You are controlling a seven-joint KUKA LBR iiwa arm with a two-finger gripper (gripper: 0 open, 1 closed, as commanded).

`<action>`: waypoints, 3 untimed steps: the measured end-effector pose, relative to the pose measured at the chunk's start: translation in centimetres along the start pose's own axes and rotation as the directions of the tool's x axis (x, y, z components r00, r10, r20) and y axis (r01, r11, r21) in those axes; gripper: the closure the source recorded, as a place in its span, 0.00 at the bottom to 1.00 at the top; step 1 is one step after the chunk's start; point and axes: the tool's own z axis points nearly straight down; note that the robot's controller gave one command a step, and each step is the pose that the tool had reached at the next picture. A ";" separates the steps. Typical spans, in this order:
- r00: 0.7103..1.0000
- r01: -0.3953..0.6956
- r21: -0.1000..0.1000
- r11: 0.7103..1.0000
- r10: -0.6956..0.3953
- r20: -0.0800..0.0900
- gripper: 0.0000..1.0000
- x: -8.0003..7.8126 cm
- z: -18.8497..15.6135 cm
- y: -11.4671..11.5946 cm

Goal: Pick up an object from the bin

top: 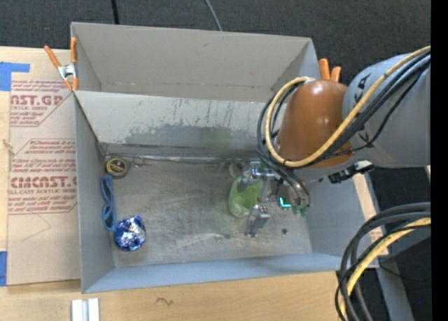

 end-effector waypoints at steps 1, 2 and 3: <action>0.953 0.303 -0.001 0.953 -0.303 0.012 0.00 -5.5 6.1 -4.1; 0.952 0.305 -0.001 0.952 -0.305 0.004 0.00 -5.5 5.9 -3.9; 0.952 0.306 -0.001 0.952 -0.306 0.002 0.00 -5.5 5.7 -3.7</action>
Offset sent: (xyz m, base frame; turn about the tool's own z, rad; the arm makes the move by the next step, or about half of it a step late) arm 0.0512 -0.0442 -0.0669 -0.3063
